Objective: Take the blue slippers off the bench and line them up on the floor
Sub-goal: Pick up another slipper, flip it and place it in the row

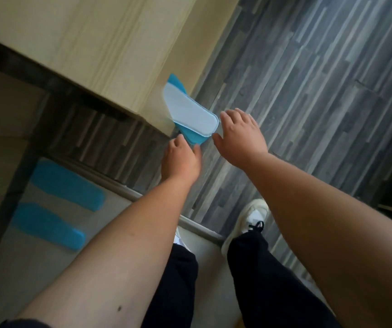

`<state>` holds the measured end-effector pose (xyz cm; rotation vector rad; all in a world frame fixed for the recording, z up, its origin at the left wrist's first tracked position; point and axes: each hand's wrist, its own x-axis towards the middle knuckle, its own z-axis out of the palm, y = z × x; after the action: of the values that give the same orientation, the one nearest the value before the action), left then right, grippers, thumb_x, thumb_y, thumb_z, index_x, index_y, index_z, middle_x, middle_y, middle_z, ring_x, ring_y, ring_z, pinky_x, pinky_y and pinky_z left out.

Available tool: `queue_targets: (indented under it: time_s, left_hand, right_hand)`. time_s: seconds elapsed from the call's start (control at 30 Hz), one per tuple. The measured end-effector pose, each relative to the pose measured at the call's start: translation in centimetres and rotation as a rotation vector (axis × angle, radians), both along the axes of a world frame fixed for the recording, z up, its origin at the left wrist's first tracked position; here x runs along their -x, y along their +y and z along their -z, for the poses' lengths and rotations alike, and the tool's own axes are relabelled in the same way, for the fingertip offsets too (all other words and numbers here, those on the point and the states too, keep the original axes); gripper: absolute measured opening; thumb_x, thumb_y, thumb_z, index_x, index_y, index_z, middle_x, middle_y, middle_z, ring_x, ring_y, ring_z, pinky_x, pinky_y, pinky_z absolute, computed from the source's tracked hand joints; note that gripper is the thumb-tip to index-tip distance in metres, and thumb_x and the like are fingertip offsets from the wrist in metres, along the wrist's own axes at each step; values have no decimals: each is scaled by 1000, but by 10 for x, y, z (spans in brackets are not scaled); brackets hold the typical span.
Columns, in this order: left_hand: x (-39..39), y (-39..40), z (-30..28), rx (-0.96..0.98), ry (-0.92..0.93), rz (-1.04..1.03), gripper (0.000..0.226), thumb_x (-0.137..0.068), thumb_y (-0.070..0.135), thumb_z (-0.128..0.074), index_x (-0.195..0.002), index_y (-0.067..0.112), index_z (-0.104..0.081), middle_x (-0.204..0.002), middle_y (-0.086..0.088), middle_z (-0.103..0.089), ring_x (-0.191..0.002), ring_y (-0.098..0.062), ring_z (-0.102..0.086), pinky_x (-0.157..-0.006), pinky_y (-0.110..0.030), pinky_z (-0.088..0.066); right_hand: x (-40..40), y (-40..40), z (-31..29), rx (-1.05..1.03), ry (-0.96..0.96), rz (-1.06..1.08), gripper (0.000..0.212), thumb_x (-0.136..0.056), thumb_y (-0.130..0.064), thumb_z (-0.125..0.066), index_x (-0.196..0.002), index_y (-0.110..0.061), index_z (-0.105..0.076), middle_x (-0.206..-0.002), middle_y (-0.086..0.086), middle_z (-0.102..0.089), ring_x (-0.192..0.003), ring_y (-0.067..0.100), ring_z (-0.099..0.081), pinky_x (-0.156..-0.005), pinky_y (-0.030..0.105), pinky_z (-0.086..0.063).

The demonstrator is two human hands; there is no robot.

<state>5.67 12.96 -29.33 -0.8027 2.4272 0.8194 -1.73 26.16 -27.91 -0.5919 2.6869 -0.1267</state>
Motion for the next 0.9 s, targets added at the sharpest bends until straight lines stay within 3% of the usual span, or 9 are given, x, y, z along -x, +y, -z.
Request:
queue_targets:
  time_s: [0.33,0.43,0.53,0.7,0.83,0.9]
  left_hand:
    - [63,13,117,-84,-50,-356,38,-95,36,-45,-124,12,-47,-131,-13,-54,-117,-33,-54,-94,-47,-49]
    - [74,11,137,-78,-71,-514,37,-95,35,-45,-122,9,-50,-129,-16,-57,-117,-36,-54,-95,-41,-46]
    - [85,10,152,-131,-64,-693,39,-95,31,-46,-122,4,-51,-130,-20,-57,-118,-36,-55,-95,-40,-46]
    - [99,13,173,-148,-39,-819,38,-97,25,-46,-123,-1,-51,-135,-20,-53,-123,-32,-52,-94,-31,-39]
    - [102,18,186,-178,30,-914,32,-96,23,-47,-118,0,-54,-127,-19,-59,-116,-31,-57,-85,-27,-37]
    - [102,19,191,-181,62,-953,31,-95,24,-48,-112,0,-56,-120,-21,-62,-110,-33,-60,-88,-31,-44]
  right_hand:
    - [74,-24,130,94,-89,-78,51,-94,-41,-48,-134,-9,-46,-138,11,-51,-129,32,-42,-109,43,-30]
    - [89,-33,155,106,-133,-70,52,-94,-42,-48,-136,-11,-44,-139,11,-50,-127,33,-43,-106,43,-33]
    - [102,-45,171,129,-162,-76,51,-94,-41,-49,-136,-12,-44,-135,12,-51,-121,35,-47,-98,43,-39]
    - [118,-63,190,161,-191,-82,42,-93,-36,-50,-129,-13,-51,-122,11,-58,-110,34,-54,-82,40,-45]
    - [122,-68,205,142,-178,-2,25,-91,-20,-48,-112,-11,-58,-110,11,-61,-97,36,-58,-66,35,-38]
    - [124,-66,210,144,-182,42,20,-89,-17,-50,-106,-10,-59,-106,12,-61,-94,36,-59,-64,33,-36]
